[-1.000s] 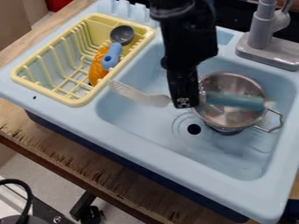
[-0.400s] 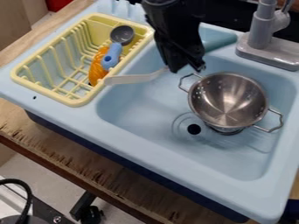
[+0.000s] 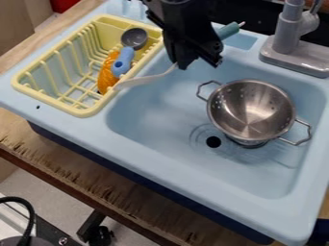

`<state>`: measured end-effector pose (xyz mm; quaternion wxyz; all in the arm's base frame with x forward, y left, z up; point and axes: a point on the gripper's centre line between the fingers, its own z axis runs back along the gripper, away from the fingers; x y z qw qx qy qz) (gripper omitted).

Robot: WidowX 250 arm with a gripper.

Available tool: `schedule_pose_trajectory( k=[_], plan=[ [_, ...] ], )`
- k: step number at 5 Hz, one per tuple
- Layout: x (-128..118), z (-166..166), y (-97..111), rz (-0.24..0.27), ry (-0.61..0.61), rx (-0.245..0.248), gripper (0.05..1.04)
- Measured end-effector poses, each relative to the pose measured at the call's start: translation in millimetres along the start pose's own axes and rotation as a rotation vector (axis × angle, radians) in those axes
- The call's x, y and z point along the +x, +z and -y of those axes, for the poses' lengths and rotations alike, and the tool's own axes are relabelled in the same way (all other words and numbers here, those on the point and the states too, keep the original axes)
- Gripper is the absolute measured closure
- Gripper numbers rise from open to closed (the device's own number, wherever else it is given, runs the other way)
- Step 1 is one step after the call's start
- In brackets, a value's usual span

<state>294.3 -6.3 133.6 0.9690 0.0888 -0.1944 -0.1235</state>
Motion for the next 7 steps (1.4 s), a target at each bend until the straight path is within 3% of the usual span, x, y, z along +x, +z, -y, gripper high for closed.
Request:
schedule_pose_trajectory(
  k=[3,5,7],
  plan=[
    [1,-10,-8,-0.008,-0.057,0.033,1.022],
    [0,-18,-9,-0.024,-0.087,0.03,1.022],
    [-12,-19,-17,-0.016,-0.126,0.065,1.022]
  ],
)
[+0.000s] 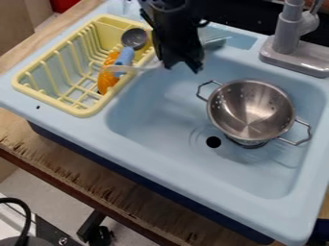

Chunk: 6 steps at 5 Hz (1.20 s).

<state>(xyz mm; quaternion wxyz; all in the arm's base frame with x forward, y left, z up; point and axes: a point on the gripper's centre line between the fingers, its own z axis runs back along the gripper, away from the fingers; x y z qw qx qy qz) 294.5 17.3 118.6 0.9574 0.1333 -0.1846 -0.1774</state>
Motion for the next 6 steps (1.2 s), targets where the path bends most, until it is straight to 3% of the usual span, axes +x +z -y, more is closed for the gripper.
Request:
schedule_pose_trajectory(
  k=[1,2,4,5,6],
  plan=[
    [-1,4,-2,-0.001,-0.008,0.006,0.998],
    [-8,12,-9,-0.051,-0.008,-0.008,0.834],
    [-9,13,-8,-0.063,0.019,-0.012,0.275],
    [-9,15,-8,-0.059,0.009,-0.02,0.087],
    [-7,14,-2,-0.039,0.009,-0.022,0.085]
  ],
)
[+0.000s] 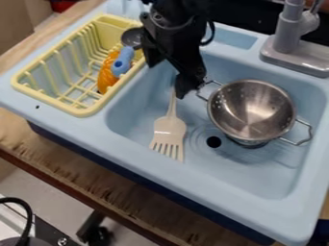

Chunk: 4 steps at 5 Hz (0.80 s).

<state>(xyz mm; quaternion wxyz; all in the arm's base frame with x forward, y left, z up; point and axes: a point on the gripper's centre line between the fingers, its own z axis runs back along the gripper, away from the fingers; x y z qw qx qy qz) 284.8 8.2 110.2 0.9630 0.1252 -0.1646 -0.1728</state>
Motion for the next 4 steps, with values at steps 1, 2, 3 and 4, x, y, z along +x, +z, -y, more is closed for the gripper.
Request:
schedule_pose_trajectory(
  k=[1,2,3,4],
  plan=[
    [-1,0,3,0.0,0.012,-0.027,0.085],
    [6,-1,18,0.019,0.026,-0.086,0.085],
    [19,-1,34,0.023,0.088,-0.116,0.085],
    [42,-9,46,0.023,0.181,-0.142,0.085]
  ],
)
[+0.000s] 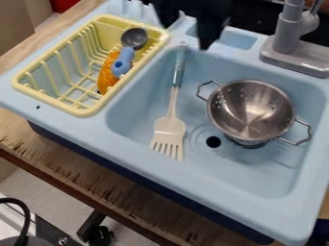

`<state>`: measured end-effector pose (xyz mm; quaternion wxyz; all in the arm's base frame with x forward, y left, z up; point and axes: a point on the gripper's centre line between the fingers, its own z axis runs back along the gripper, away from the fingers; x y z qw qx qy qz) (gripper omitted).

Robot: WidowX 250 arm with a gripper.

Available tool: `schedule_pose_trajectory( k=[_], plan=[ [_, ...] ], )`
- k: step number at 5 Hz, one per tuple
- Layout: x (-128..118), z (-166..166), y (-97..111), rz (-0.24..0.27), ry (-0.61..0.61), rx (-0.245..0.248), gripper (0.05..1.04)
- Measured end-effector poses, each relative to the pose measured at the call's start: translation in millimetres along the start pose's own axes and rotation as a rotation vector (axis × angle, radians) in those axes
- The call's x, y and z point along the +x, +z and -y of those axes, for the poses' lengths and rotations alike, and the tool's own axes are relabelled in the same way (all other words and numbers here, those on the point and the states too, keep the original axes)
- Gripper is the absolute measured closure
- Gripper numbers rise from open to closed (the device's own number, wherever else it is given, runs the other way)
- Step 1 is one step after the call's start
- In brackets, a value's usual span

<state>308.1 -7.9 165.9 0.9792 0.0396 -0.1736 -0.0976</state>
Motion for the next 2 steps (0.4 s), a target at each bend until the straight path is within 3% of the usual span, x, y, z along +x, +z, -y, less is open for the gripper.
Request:
schedule_pose_trajectory(
  k=[1,2],
  plan=[
    [21,-8,4,-0.02,0.195,0.011,0.085],
    [38,-14,8,-0.021,0.253,0.023,0.085]
  ],
)
